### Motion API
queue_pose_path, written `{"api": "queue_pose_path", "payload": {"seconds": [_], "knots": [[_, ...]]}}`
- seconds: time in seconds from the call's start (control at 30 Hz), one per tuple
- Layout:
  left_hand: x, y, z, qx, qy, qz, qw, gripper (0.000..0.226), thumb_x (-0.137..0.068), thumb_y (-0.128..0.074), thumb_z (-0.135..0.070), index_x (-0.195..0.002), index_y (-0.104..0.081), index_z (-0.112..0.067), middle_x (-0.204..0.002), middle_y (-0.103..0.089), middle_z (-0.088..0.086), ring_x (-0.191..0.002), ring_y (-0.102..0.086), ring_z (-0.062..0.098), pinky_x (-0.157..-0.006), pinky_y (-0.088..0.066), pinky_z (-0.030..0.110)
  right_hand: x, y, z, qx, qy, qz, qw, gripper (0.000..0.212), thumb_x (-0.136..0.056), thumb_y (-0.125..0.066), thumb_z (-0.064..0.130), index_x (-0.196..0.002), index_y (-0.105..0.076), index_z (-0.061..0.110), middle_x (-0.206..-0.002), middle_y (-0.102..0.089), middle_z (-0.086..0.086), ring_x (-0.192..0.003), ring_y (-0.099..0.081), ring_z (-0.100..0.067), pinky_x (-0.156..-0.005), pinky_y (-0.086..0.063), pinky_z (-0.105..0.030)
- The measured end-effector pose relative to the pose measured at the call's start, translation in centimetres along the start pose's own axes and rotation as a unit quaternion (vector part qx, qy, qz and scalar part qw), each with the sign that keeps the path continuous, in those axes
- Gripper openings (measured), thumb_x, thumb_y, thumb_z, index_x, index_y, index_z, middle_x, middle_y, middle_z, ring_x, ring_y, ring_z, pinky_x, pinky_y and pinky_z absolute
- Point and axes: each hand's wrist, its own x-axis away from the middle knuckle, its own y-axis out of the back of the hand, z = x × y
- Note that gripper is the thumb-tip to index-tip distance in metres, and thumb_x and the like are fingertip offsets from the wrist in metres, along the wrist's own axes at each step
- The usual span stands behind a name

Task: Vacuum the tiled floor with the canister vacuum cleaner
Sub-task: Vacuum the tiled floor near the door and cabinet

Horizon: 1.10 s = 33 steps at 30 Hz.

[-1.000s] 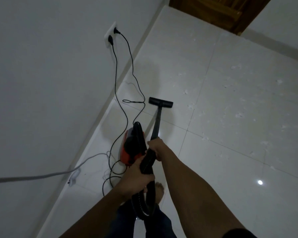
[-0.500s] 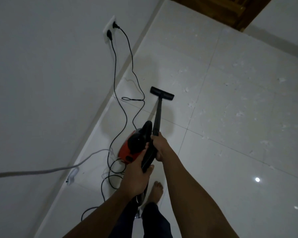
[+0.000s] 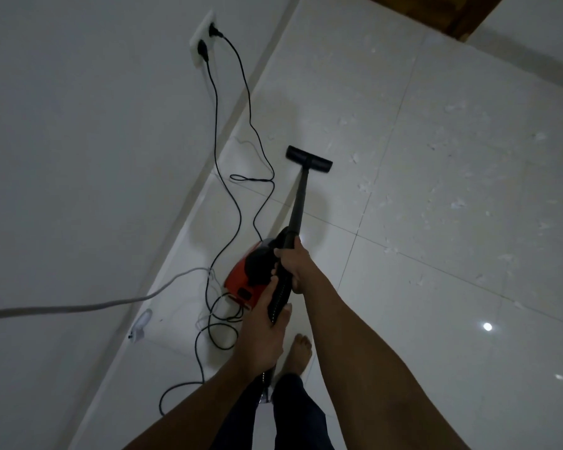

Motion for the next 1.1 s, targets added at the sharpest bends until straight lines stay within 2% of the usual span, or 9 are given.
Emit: {"api": "queue_pose_path", "payload": {"seconds": [0.07,0.23,0.37,0.47,0.6,0.77,0.87,0.97,1.1], "knots": [[-0.1,-0.2,-0.1,0.015,-0.003,-0.001,1.0,0.055,-0.102,-0.049,-0.028,-0.149,-0.024,-0.043,-0.103,-0.068,0.0,-0.065,-0.065,0.008,-0.053,-0.054,0.023,-0.3,-0.3,-0.2,0.018,0.027,-0.023,0.999,0.066,-0.099,-0.056,0.021,-0.155,-0.024,0.034,-0.092,-0.058,-0.018,-0.056,-0.057,-0.024,-0.048,-0.052,-0.031],[0.3,-0.3,0.7,0.024,-0.019,-0.039,0.999,0.054,-0.1,-0.05,-0.037,-0.144,-0.027,-0.057,-0.134,-0.061,0.003,-0.115,-0.061,0.035,-0.094,-0.052,0.055,-0.9,-1.2,-0.3,0.054,0.037,-0.029,0.997,0.063,-0.098,-0.046,0.021,-0.154,-0.024,0.038,-0.101,-0.059,-0.022,-0.058,-0.059,-0.027,-0.051,-0.052,-0.034],[0.4,-0.3,-0.1,0.03,-0.015,-0.062,0.998,0.059,-0.096,-0.049,-0.043,-0.151,-0.027,-0.044,-0.141,-0.055,-0.006,-0.125,-0.055,0.008,-0.104,-0.049,0.042,-0.8,-1.8,0.4,0.085,0.034,-0.004,0.996,0.073,-0.098,-0.044,0.015,-0.157,-0.01,0.041,-0.09,-0.063,-0.018,-0.05,-0.057,-0.021,-0.049,-0.051,-0.032],[-0.8,0.0,-0.1,0.032,-0.025,-0.074,0.996,0.057,-0.099,-0.05,-0.036,-0.151,-0.027,-0.04,-0.134,-0.06,-0.003,-0.112,-0.063,0.011,-0.096,-0.054,0.039,-1.1,-2.5,2.1,0.109,0.039,0.011,0.993,0.077,-0.096,-0.045,0.012,-0.158,-0.008,0.037,-0.086,-0.062,-0.016,-0.054,-0.057,-0.022,-0.055,-0.053,-0.034],[-3.2,1.0,-1.3,0.034,-0.026,-0.055,0.998,0.056,-0.101,-0.049,-0.035,-0.152,-0.025,-0.042,-0.132,-0.062,0.0,-0.092,-0.069,0.022,-0.079,-0.058,0.044,-2.0,-2.9,4.7,0.163,0.07,0.003,0.984,0.064,-0.098,-0.044,0.012,-0.157,-0.022,0.021,-0.12,-0.058,-0.019,-0.087,-0.06,-0.029,-0.075,-0.055,-0.038],[-7.0,2.7,-3.1,0.01,-0.018,-0.027,0.999,0.052,-0.104,-0.046,-0.031,-0.152,-0.029,-0.038,-0.114,-0.066,-0.004,-0.065,-0.063,-0.007,-0.051,-0.052,0.011,-3.9,-3.2,7.5,0.11,0.057,-0.033,0.992,0.056,-0.098,-0.042,0.008,-0.152,-0.032,0.015,-0.11,-0.058,-0.018,-0.08,-0.057,-0.028,-0.072,-0.056,-0.04],[-8.1,2.9,-4.4,0.027,0.001,-0.014,1.0,0.048,-0.103,-0.047,-0.031,-0.149,-0.034,-0.041,-0.096,-0.067,0.008,-0.051,-0.06,0.011,-0.046,-0.052,0.026,-4.4,-2.7,8.7,0.083,0.047,-0.042,0.995,0.062,-0.097,-0.04,0.006,-0.156,-0.024,0.019,-0.093,-0.052,-0.011,-0.067,-0.056,-0.026,-0.067,-0.057,-0.041],[-9.2,1.8,-5.2,0.028,0.024,-0.011,0.999,0.048,-0.103,-0.047,-0.031,-0.148,-0.035,-0.041,-0.088,-0.065,0.009,-0.047,-0.059,0.018,-0.047,-0.052,0.031,-5.0,-1.5,9.6,0.078,0.032,-0.051,0.995,0.064,-0.096,-0.038,0.004,-0.155,-0.023,0.021,-0.103,-0.054,-0.014,-0.071,-0.057,-0.027,-0.059,-0.055,-0.037],[-10.9,-0.3,-6.8,0.028,0.033,-0.006,0.999,0.049,-0.104,-0.047,-0.029,-0.149,-0.033,-0.04,-0.086,-0.065,0.019,-0.048,-0.059,0.023,-0.046,-0.053,0.033,-6.9,0.6,10.7,0.091,0.028,-0.056,0.994,0.071,-0.093,-0.041,0.007,-0.158,-0.019,0.027,-0.121,-0.055,-0.018,-0.097,-0.062,-0.036,-0.085,-0.058,-0.052]]}}
